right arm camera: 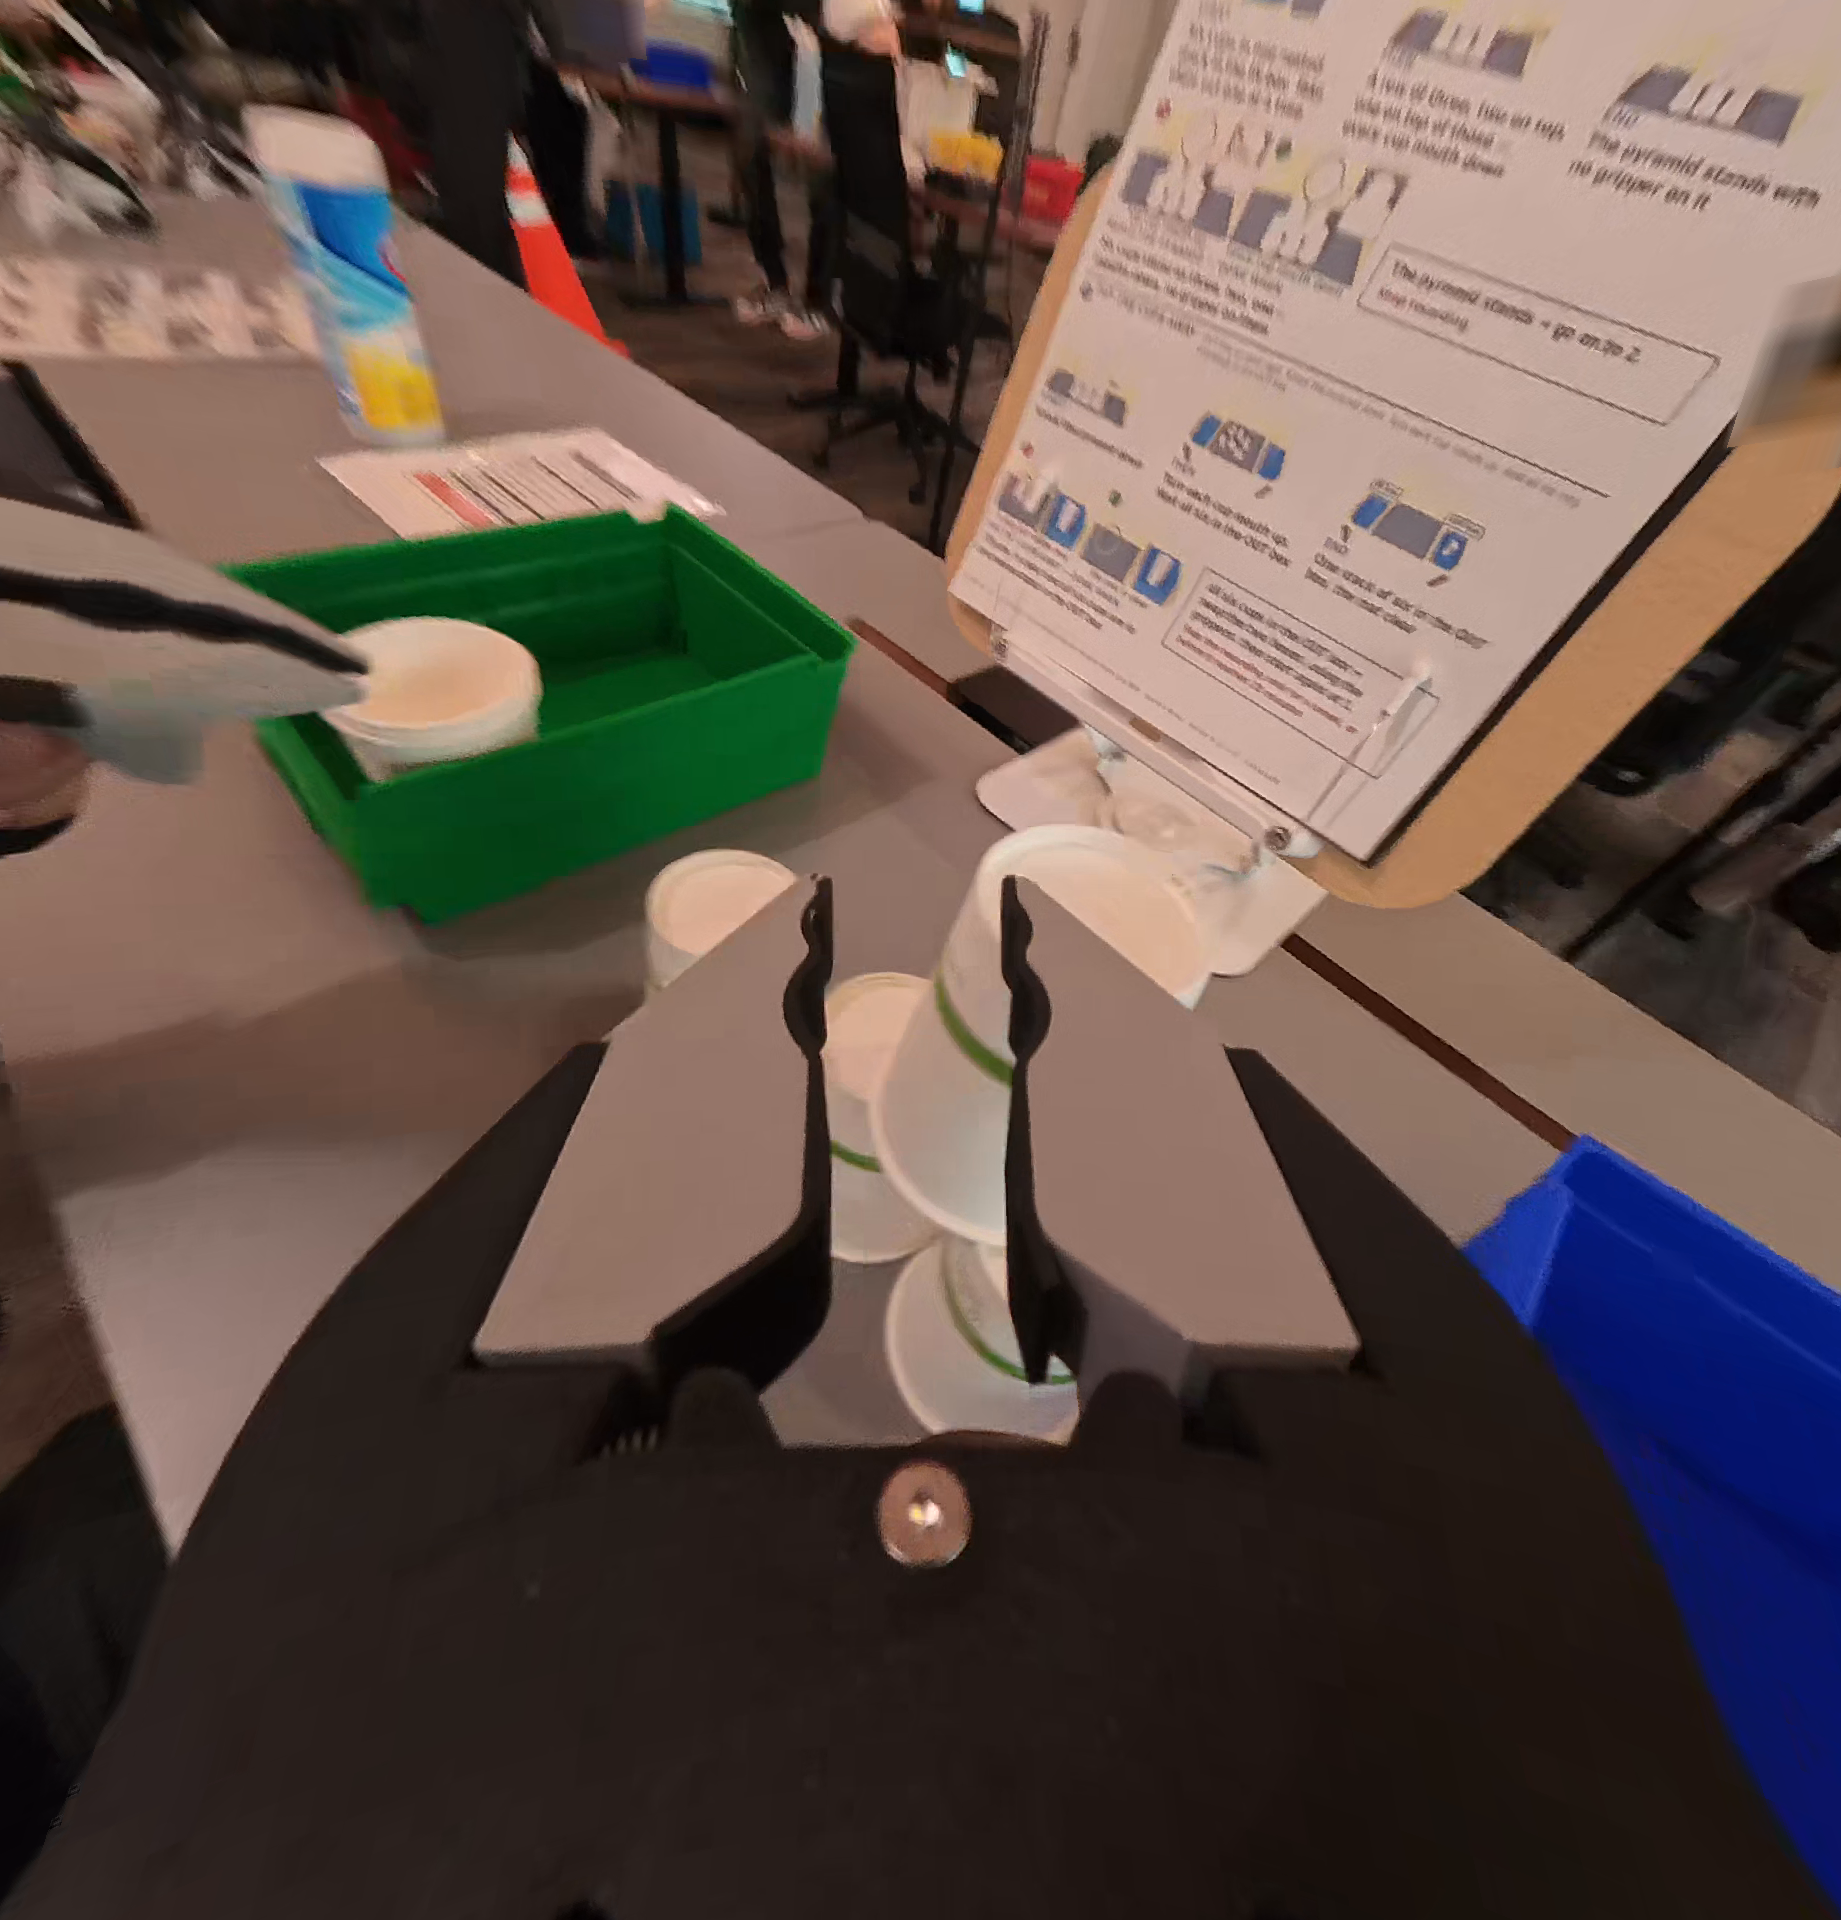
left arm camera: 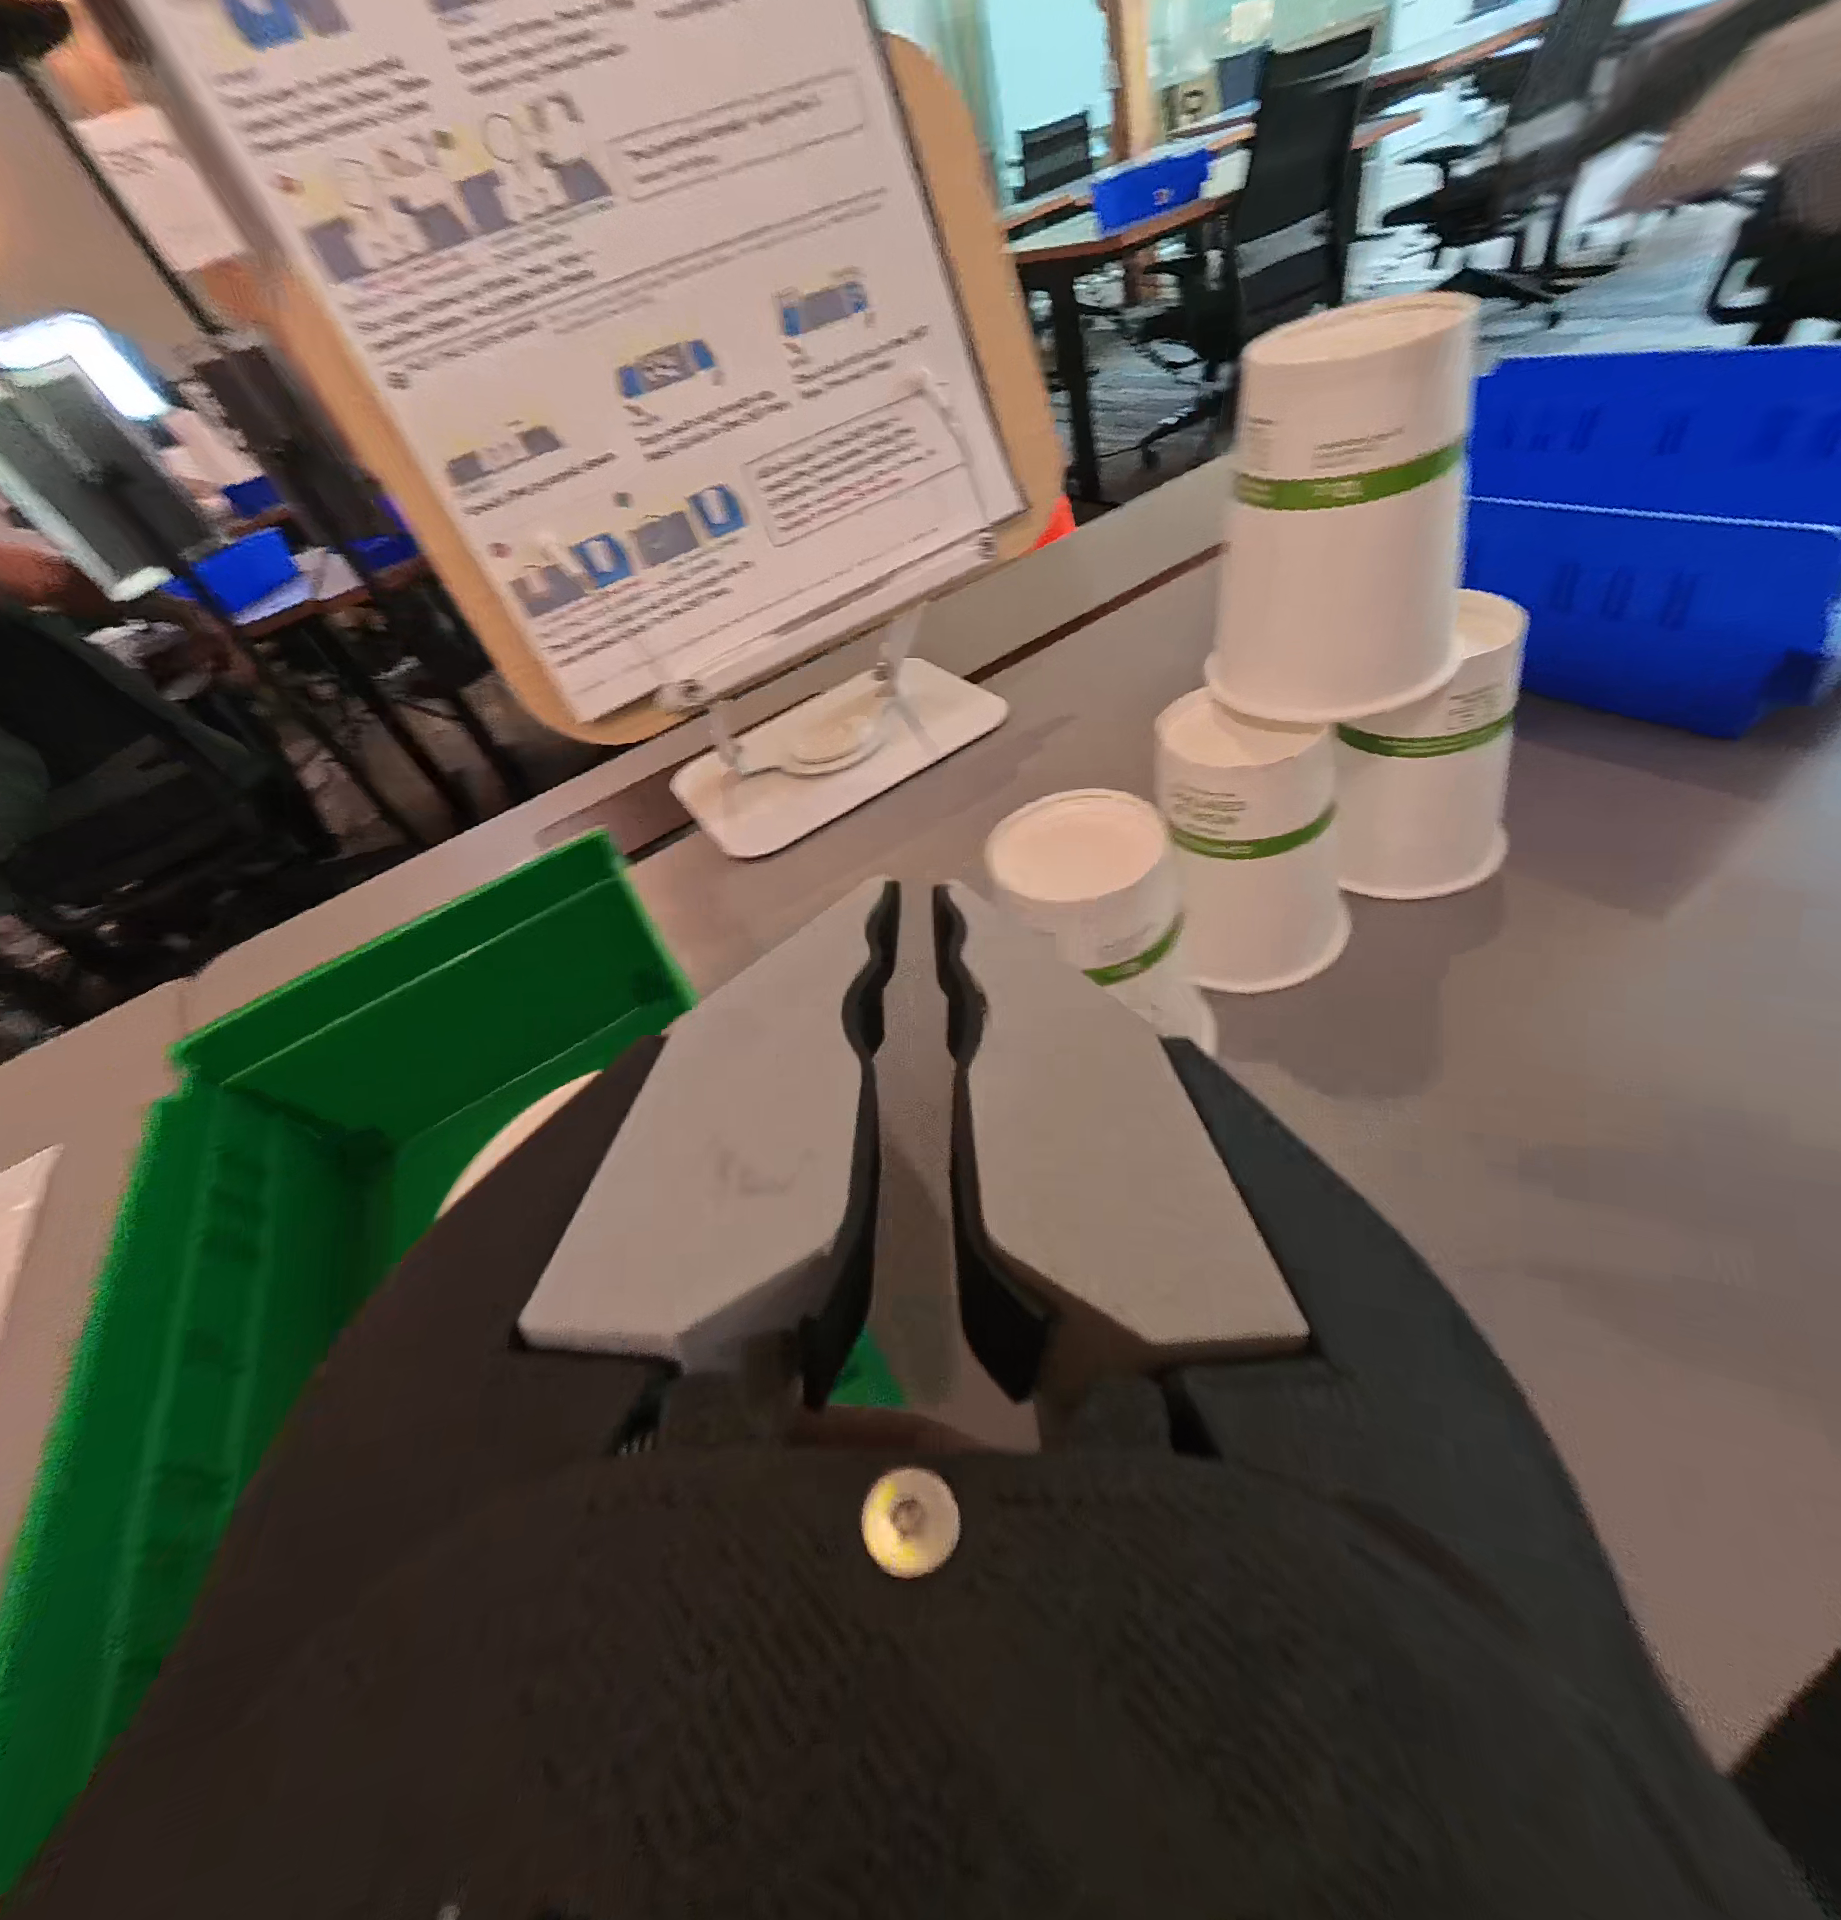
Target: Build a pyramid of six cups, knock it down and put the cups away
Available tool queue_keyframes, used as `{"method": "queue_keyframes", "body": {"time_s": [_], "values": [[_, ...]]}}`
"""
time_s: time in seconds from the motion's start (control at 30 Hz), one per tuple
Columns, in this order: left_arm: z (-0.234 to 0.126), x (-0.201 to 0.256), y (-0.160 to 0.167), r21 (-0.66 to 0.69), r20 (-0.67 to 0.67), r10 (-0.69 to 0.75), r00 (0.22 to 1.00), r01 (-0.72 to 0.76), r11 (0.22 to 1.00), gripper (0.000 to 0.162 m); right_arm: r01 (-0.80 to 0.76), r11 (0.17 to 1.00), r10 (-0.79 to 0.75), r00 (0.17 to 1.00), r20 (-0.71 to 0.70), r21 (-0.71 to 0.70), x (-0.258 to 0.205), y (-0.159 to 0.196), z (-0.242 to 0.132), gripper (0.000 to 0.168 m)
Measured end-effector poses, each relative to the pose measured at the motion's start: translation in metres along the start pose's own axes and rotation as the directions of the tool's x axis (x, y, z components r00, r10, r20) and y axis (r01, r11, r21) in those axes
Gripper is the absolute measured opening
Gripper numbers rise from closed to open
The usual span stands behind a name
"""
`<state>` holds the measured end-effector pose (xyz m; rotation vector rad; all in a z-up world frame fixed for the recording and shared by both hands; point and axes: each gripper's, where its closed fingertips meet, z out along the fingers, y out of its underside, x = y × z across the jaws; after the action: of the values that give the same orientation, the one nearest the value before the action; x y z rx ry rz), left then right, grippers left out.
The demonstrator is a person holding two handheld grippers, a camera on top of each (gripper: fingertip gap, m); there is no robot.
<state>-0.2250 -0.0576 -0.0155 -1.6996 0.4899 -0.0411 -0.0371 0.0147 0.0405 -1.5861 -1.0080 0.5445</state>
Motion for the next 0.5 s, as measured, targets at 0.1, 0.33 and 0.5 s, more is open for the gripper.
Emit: {"method": "queue_keyframes", "body": {"time_s": [0.1, 0.33, 0.5], "values": [[-0.028, -0.039, 0.001, 0.022, 0.114, -0.024, 0.993, 0.021, 1.0, 0.008, -0.061, 0.994, 0.05, 0.992, 0.113, 0.091, -0.027, 0.014, -0.023, 0.028], [-0.057, -0.081, 0.029, -0.009, 0.153, -0.117, 0.981, 0.12, 0.993, 0.015, -0.136, 0.989, 0.145, 0.97, 0.195, -0.06, -0.043, 0.124, -0.022, 0.029], [-0.033, -0.079, 0.054, -0.127, 0.157, -0.07, 0.985, 0.09, 0.988, 0.016, -0.213, 0.969, 0.241, 0.926, 0.291, -0.124, -0.054, 0.152, -0.021, 0.031]]}}
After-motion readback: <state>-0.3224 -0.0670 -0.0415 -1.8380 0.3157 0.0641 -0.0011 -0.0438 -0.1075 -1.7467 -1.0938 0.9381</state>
